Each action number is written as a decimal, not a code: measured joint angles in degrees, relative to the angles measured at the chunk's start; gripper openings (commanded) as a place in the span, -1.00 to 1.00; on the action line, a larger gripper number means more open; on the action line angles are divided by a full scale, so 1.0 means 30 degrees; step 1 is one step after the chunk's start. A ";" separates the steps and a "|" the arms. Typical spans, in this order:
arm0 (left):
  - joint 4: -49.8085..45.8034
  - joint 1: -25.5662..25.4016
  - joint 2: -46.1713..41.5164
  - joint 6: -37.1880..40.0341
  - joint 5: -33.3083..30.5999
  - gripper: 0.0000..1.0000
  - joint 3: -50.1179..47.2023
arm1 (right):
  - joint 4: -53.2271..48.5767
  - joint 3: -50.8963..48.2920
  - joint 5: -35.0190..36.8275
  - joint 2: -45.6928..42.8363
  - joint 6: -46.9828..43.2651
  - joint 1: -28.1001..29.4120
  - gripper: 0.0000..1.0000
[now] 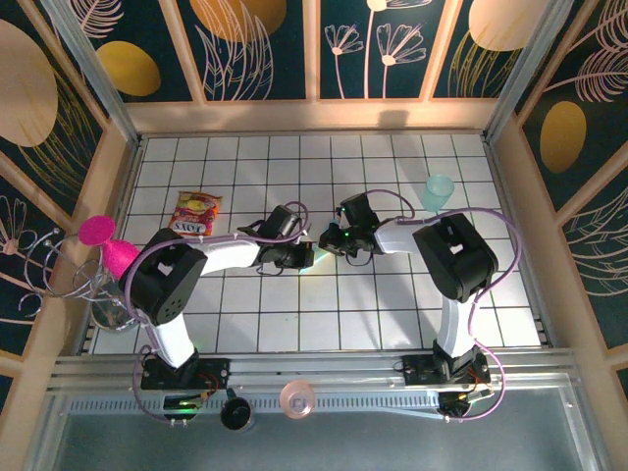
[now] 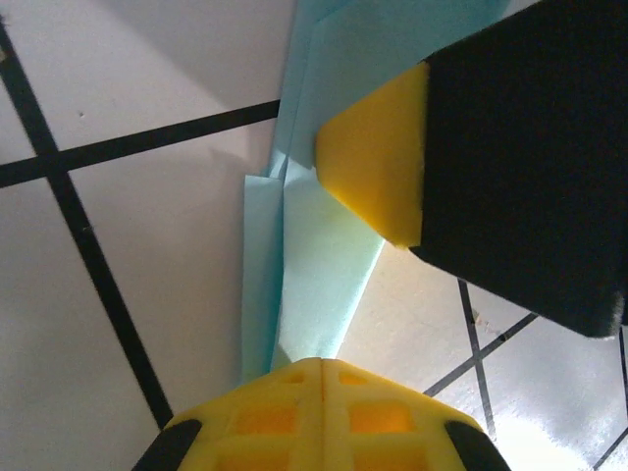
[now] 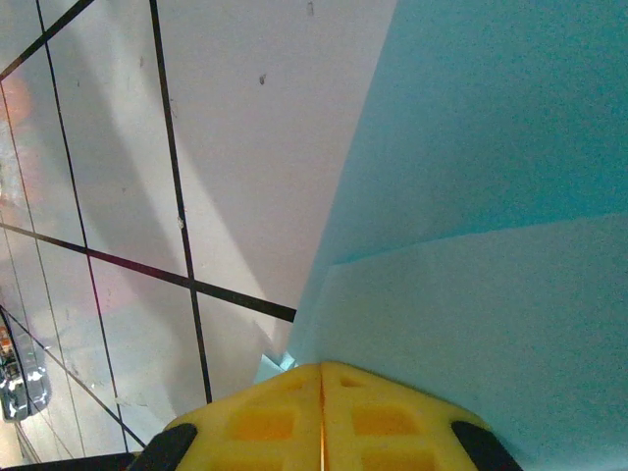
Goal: Fold a paper plane with a square sheet of paper (pick it up from the middle)
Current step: Fold the wing for the fifth time at the center of the table.
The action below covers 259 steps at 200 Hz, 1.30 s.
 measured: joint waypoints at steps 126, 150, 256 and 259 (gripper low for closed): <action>0.0372 0.0007 0.0765 -0.0233 -0.0321 -1.00 0.0197 | -0.1668 0.0852 0.2331 -0.0925 -0.1967 -0.0299 -0.81; 0.0364 0.0007 0.0765 -0.0226 -0.0321 -1.00 0.0197 | -0.1821 0.1224 0.2696 -0.0991 -0.2754 -0.0721 -0.81; 0.0357 0.0007 0.0758 -0.0226 -0.0321 -1.00 0.0189 | -0.1945 0.1180 0.1574 -0.0321 -0.3563 -0.1195 -0.82; 0.0357 0.0007 0.0758 -0.0233 -0.0321 -1.00 0.0189 | -0.1945 0.1180 0.1574 -0.0248 -0.3563 -0.1246 -0.82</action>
